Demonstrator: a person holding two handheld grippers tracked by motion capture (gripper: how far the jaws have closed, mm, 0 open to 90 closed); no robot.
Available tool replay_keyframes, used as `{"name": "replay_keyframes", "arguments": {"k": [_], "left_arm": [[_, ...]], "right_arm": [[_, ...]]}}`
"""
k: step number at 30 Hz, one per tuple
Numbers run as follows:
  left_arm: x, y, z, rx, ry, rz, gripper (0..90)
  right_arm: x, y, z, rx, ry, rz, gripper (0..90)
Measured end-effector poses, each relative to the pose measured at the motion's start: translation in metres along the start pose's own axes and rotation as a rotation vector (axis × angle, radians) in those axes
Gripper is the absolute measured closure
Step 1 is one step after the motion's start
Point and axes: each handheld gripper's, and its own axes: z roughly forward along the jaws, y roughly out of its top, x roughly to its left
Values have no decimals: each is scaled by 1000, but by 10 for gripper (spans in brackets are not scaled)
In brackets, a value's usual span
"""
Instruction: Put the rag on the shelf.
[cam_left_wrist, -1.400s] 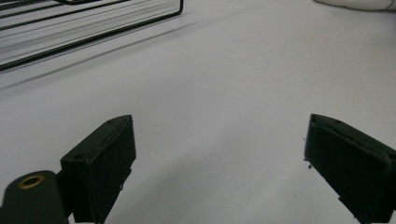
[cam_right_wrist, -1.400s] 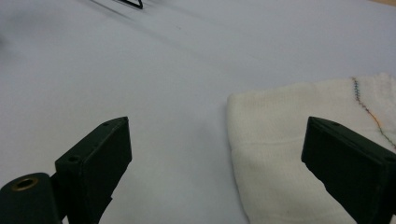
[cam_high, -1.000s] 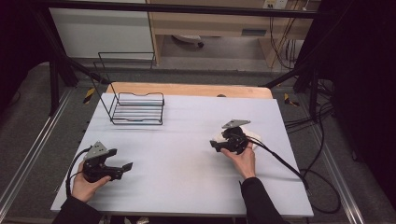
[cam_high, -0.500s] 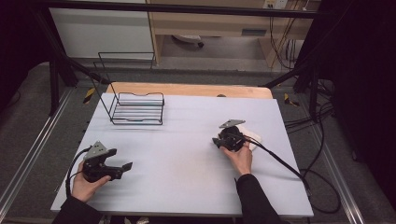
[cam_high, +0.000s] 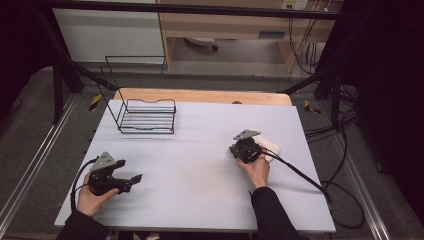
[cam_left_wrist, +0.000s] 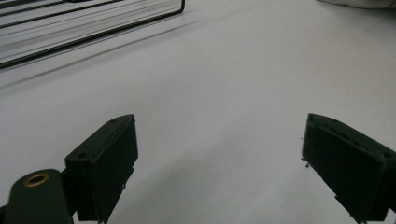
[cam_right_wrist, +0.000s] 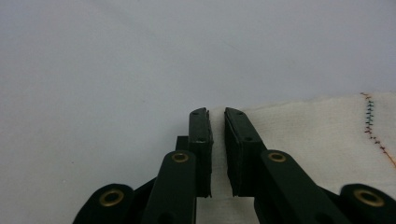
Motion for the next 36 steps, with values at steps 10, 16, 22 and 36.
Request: {"name": "replay_keyframes", "arguments": {"k": [10,16,22,36], "left_arm": [[1,0,0,1,0,-2,109],[0,0,1,2,1,-3,110],[1,0,1,5,3,-3,110],[1,0,0,4,4,-1,110]], "right_arm": [[0,3,-10,-32,24,14,844],[6,5,-21,-58,76,36,844],[18,10,-23,-47,99,1,844],[70,32,-8,-53,210,-32,844]]}}
